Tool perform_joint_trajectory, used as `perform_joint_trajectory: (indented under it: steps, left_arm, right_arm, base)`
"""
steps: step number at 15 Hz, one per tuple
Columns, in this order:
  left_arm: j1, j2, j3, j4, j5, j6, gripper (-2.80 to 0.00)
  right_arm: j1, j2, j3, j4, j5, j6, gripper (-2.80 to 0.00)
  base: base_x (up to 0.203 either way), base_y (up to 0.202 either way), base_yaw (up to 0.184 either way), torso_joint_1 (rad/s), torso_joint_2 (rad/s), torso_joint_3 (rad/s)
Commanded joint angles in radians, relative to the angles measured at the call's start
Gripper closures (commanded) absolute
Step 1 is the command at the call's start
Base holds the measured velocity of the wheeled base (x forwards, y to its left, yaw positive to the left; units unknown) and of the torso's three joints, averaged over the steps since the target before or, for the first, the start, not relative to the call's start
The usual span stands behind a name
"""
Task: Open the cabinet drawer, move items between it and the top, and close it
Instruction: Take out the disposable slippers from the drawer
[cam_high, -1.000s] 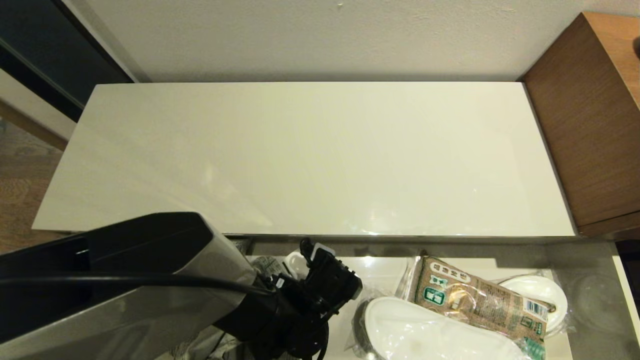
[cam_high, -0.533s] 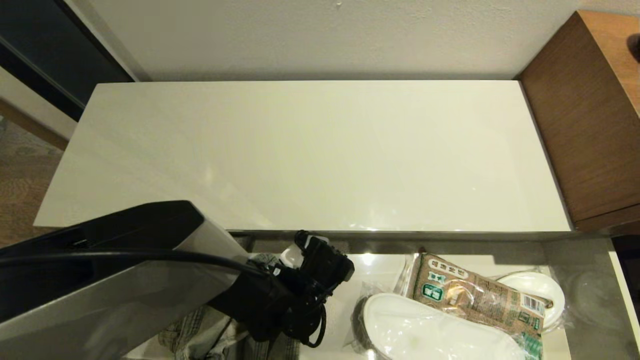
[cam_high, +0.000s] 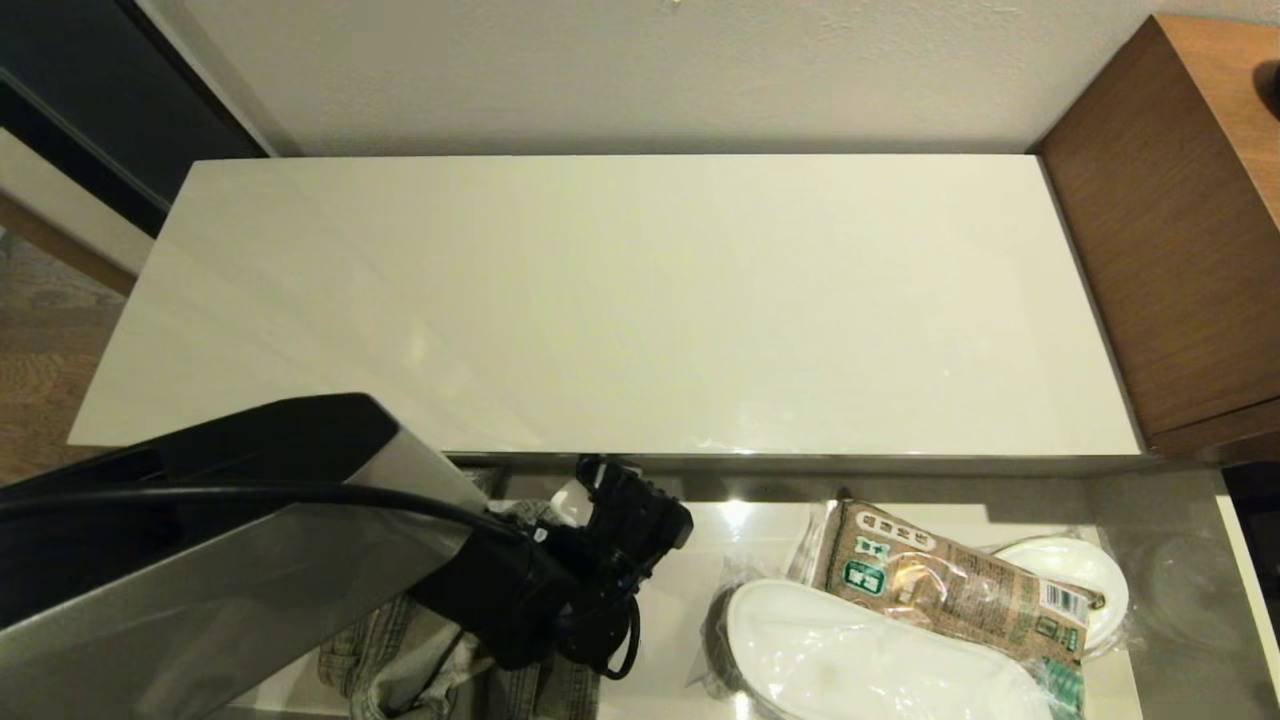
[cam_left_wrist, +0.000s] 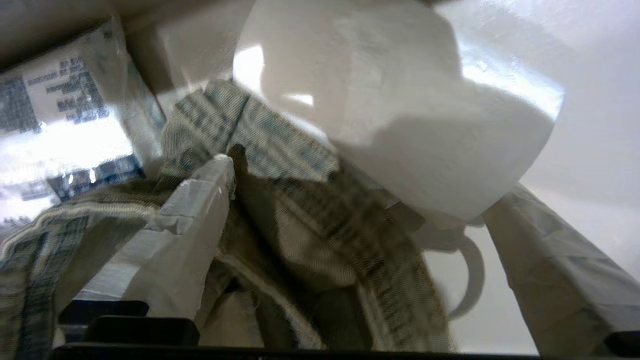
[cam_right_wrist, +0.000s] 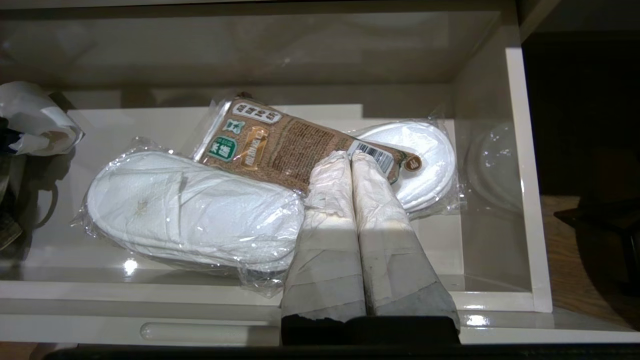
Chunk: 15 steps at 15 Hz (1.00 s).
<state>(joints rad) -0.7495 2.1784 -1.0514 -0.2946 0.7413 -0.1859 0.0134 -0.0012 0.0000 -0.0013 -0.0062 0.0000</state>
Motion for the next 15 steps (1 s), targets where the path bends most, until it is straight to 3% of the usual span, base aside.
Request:
perform_joint_trajectory:
  steps: [1, 7, 11, 15]
  left_arm:
    - [-0.027, -0.046, 0.016, 0.003, 0.007, 0.003, -2.8]
    - [-0.281, -0.064, 0.124, 0.001, -0.054, 0.134, -2.8]
    - [-0.322, -0.015, 0.127, -0.003, -0.058, 0.146, -2.8]
    - [-0.391, 0.084, 0.032, 0.005, -0.056, 0.152, -2.8]
  right_arm:
    - [0.0, -0.022, 0.002, 0.0, 0.0, 0.0, 0.0]
    - [0.0, -0.022, 0.002, 0.0, 0.0, 0.0, 0.0]
    - [0.0, -0.022, 0.002, 0.0, 0.0, 0.0, 0.0]
    - [0.0, -0.022, 0.002, 0.0, 0.0, 0.0, 0.0]
  base:
    - [0.0, 0.0, 0.0, 0.0, 0.0, 0.0]
    - [0.0, 0.0, 0.0, 0.0, 0.0, 0.0]
    - [0.0, 0.0, 0.0, 0.0, 0.0, 0.0]
    - [0.0, 0.0, 0.0, 0.0, 0.0, 0.0]
